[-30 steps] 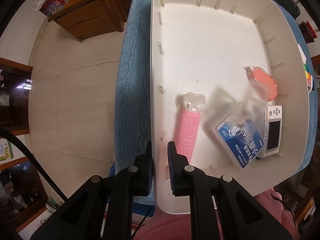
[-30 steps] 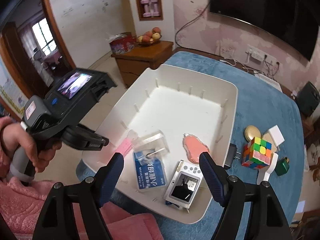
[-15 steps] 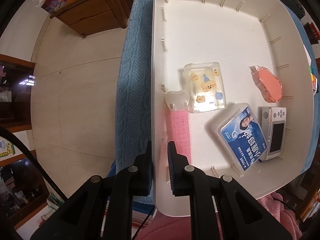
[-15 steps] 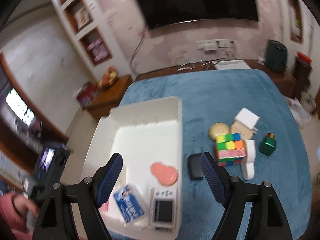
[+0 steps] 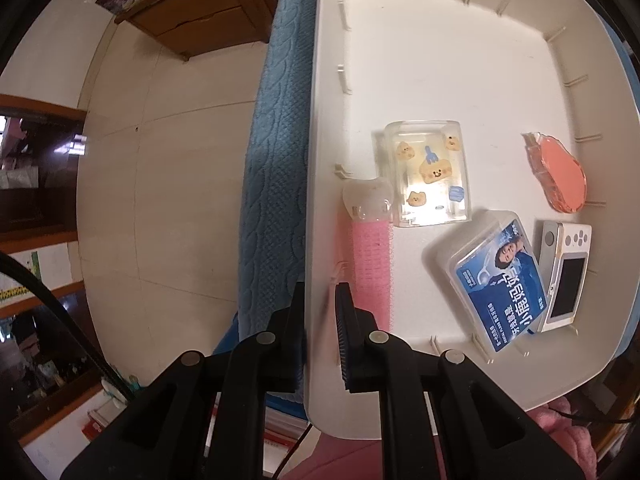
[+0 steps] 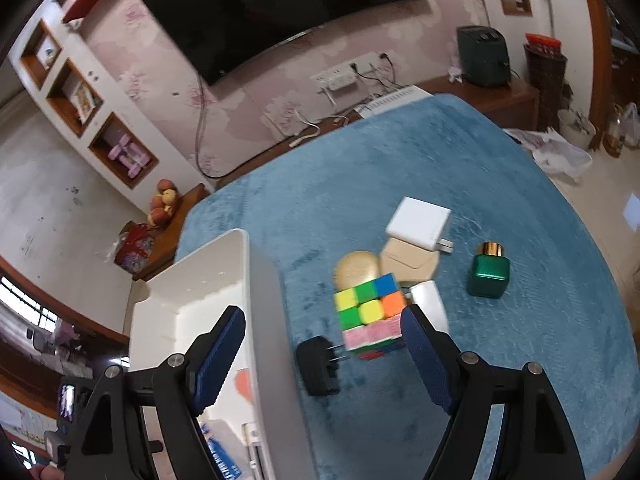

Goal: Organize rigid objects
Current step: 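Move the right gripper to the Rubik's cube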

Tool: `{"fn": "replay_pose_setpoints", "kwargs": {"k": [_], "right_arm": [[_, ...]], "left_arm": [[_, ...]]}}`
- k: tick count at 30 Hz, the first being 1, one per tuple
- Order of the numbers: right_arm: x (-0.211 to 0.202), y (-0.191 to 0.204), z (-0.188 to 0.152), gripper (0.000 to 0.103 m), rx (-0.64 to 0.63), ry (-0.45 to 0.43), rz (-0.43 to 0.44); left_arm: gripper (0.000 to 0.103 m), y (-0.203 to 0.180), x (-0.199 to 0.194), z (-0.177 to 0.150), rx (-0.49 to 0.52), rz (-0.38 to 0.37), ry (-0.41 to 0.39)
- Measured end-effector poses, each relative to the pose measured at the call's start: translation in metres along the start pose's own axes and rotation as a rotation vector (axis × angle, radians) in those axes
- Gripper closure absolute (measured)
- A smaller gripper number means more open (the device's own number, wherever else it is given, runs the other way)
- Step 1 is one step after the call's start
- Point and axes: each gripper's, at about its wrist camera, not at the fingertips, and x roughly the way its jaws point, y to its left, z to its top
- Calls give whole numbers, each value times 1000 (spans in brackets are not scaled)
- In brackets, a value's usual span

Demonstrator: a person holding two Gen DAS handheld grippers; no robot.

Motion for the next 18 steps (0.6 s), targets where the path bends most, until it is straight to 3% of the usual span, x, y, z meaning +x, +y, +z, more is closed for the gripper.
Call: {"fn": "replay_pose_setpoints", "kwargs": {"k": [18], "right_arm": [[51,-21,-4,22,-29,74,12]], "left_arm": [[89,-7,8,15,-18,56,60]]}}
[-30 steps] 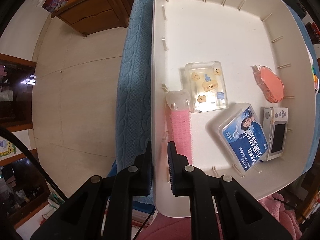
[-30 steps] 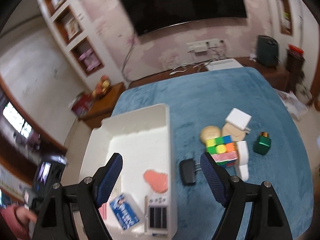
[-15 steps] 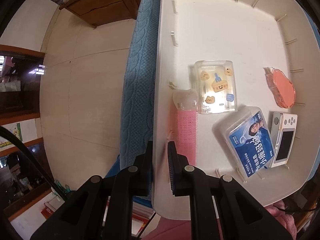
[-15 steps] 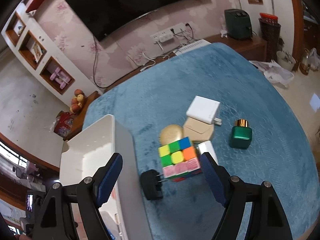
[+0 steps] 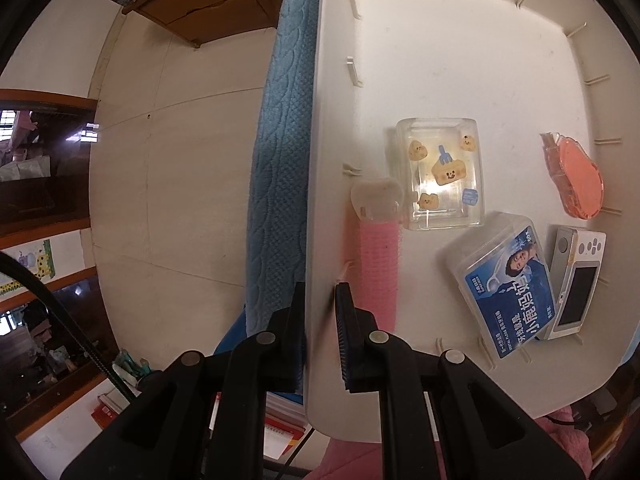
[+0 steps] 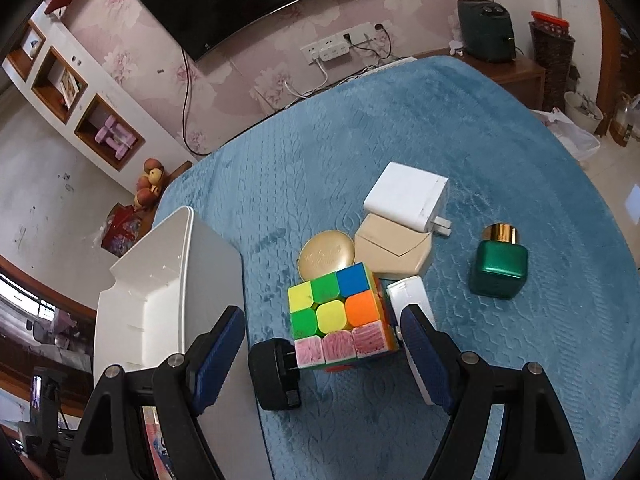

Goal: Organize rigid objects
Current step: 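Move the right gripper to the Rubik's cube, then grasp the Rubik's cube with the right gripper and lift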

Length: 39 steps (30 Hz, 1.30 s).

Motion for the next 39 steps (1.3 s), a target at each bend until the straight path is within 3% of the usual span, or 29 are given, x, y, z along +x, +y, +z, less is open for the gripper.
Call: {"fn": "replay_pose_setpoints", "kwargs": {"k": [9,17,28,33,39], "right_arm": [[11,14,6,22,-107,-32,-28],[24,31,8,22,-263,-74,-122],[38,37,-1,22,-377,-53,-207],[43,41,-6,32,-443,-46,-282],[41,45,-10,45,-464,-34,-298]], "left_arm": [[88,0,3,1,-13,4,14],[88,1,4,1,-32,3,18],[88,4,3,-1,-45,3,15],[88,3,2,-1,-40,11,13],[88,1,0,-2,-37,5,6]]}}
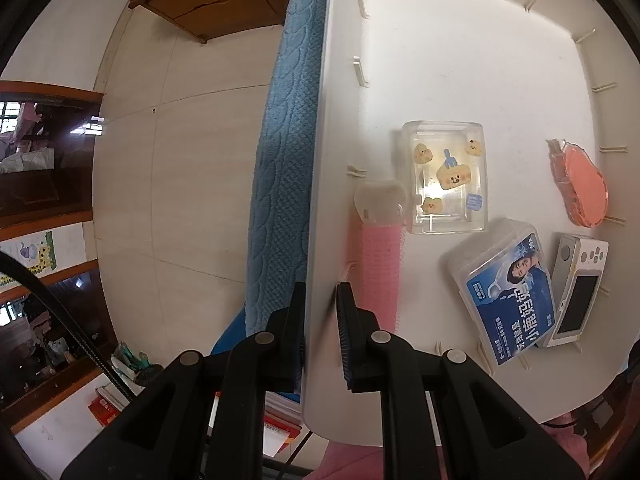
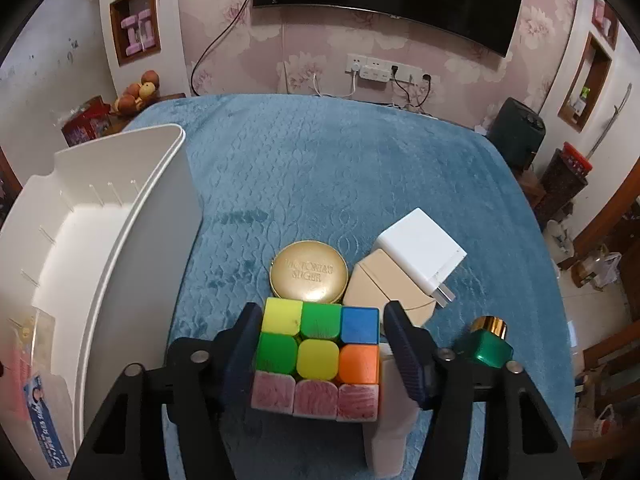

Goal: Organize rigid objects
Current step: 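Grasp the Rubik's cube with the right gripper and lift, then carry the Rubik's cube over the tray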

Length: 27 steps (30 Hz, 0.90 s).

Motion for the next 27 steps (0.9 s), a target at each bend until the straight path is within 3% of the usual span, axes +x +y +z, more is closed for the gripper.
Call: {"fn": "replay_pose_setpoints", "kwargs": {"k": [14,27], "right_arm": [[-18,9,-9,46,14,43,-32],[-54,0,-41,47,172,96,24]], "left_arm": [[88,10,3,-10,18,-64,-3],[88,8,4,-26,106,-70,-48]]}}
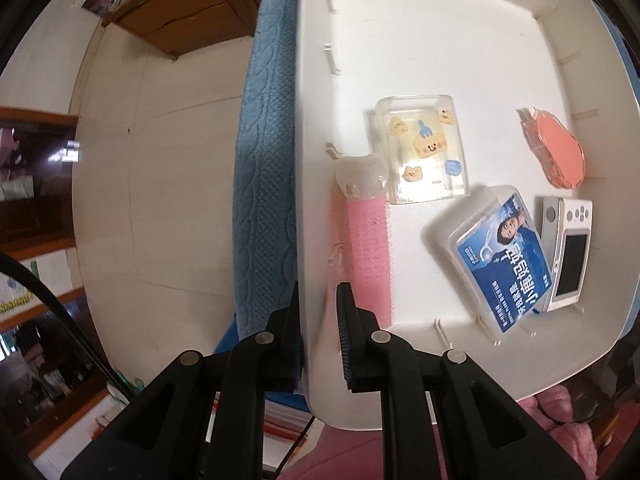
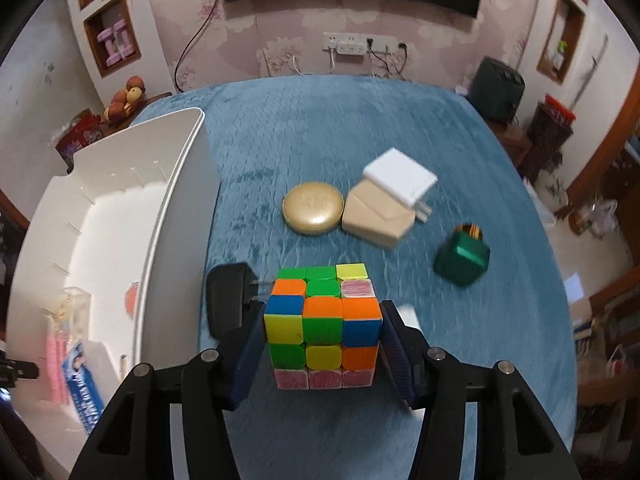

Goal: Organize rigid objects
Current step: 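Carry the Rubik's cube over the tray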

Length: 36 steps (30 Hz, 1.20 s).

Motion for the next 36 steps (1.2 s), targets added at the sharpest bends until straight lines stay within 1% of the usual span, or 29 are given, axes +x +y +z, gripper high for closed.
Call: {"fn": "replay_pose_setpoints", "kwargs": {"k": [3,10,16,20,23,26,36], "right_arm": [[-7,-5,-9,47,65,12,19],[-27,-22,-25,47,184,4,43],[-47,-25,-33,47,209,-29,38],[-61,-20,-35,47,198,-55,46],[-73,-11,-34,47,168,-68,42],[-85,0,-34,47,144,-101,55],[-106,42,-27,47,-2,-226,150]], "left_arm": [[88,-5,-1,-1,26,10,-13],[88,-5,-1,-6,53,-11,-23],[88,-4,2,-13,70,-27,-38],[88,0,1,-14,70,-46,-38],[88,3,-3,-12,77,-49,-47],[88,3,-5,-12,84,-48,-51],[88,-3,-8,-15,106,-45,-59]]}}
